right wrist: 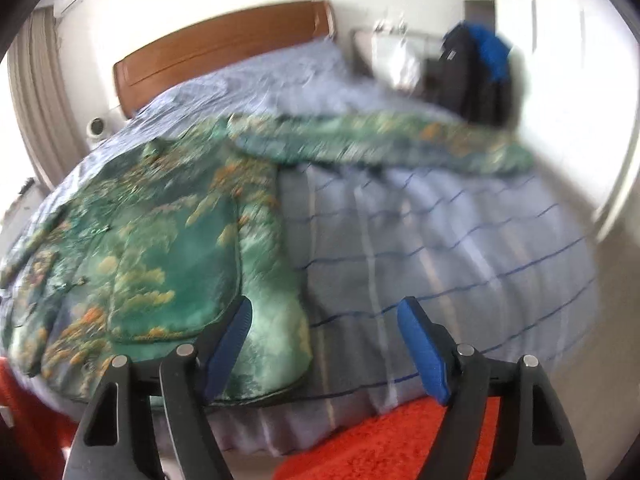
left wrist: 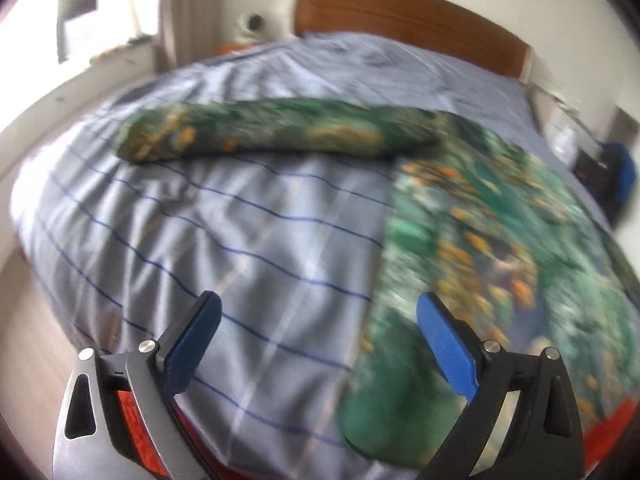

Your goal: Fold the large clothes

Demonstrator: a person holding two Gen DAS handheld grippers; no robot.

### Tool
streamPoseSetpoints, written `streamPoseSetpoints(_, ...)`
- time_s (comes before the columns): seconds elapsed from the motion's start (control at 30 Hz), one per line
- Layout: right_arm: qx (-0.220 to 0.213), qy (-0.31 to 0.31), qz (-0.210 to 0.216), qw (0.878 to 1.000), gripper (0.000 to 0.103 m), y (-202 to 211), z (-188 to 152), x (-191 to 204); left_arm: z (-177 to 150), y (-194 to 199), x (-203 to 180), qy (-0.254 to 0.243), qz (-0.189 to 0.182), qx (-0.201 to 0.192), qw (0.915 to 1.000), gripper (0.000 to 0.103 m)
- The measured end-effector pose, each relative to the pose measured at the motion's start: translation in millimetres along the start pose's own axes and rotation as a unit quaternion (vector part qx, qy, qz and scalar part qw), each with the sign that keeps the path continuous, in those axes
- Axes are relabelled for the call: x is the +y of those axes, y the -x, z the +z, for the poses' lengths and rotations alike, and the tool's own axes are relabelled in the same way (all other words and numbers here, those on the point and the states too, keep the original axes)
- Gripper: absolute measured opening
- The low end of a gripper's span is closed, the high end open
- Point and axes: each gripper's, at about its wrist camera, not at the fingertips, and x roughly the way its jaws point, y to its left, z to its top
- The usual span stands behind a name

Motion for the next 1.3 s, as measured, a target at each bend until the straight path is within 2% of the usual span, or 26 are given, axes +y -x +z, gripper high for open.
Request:
streamPoseSetpoints(0.07,-0.036,0.004,-0.015,0.999,0.076,12,2,1,3,-10,6,0.005,0.019,-0.006,0.9998,0.098)
streamPoseSetpoints(0.13,-0.051,0.006,-0.019,0.999,0.08,16,2,0,7,-23,6,-0.003,0.043,-0.009,0.999,0.098)
streamPoseSetpoints(0.23,-0.04,-0.009,-0.03,0.999,0.082,11,1,-4,1,-35,16,-0.007,0.062,-0.002,0.9981,0.098)
streamPoseSetpoints(0.33,-0.04,-0.023,-0.029,0.999,0.082,11,1,-10,-3,-37,22,-0.002,0.053,0.005,0.9986,0.098)
streamPoseSetpoints(0.43,-0.039,-0.027,-0.031,0.998,0.082,10,-1,-10,16,-41,19,0.002,0.039,-0.011,0.9992,0.099)
streamPoseSetpoints(0.53,-0.026,-0.022,-0.031,0.999,0.082,4,-1,-8,42,-65,5,-0.044,0.018,-0.01,0.9988,0.099)
streamPoseSetpoints(0.63,-0.021,-0.022,-0.03,0.999,0.082,3,-2,-7,66,-102,-10,-0.107,0.03,0.003,0.9938,0.099)
streamPoseSetpoints(0.7,-0.021,-0.028,-0.029,0.999,0.083,3,-3,-9,77,-124,-14,-0.122,0.026,0.018,0.9921,0.099)
streamPoseSetpoints(0.77,-0.019,-0.041,-0.03,0.999,0.083,3,-4,-13,85,-150,-18,-0.137,0.039,0.036,0.9892,0.103)
streamPoseSetpoints(0.8,-0.018,-0.046,-0.031,0.998,0.083,3,-4,-15,87,-163,-16,-0.14,0.023,0.039,0.9891,0.103)
streamPoseSetpoints(0.83,-0.016,-0.053,-0.031,0.998,0.083,3,-4,-17,89,-172,-9,-0.126,-0.011,0.05,0.9907,0.103)
streamPoseSetpoints(0.9,-0.015,-0.062,-0.031,0.998,0.083,2,-4,-21,91,-171,4,-0.09,-0.03,0.046,0.9944,0.103)
streamPoseSetpoints(1.0,-0.016,-0.064,-0.028,0.997,0.083,3,-5,-22,84,-170,1,-0.097,-0.024,0.024,0.9947,0.103)
streamPoseSetpoints(1.3,0.002,-0.051,-0.028,0.998,0.083,-6,-3,-15,81,-167,2,-0.097,-0.025,0.025,0.9946,0.103)
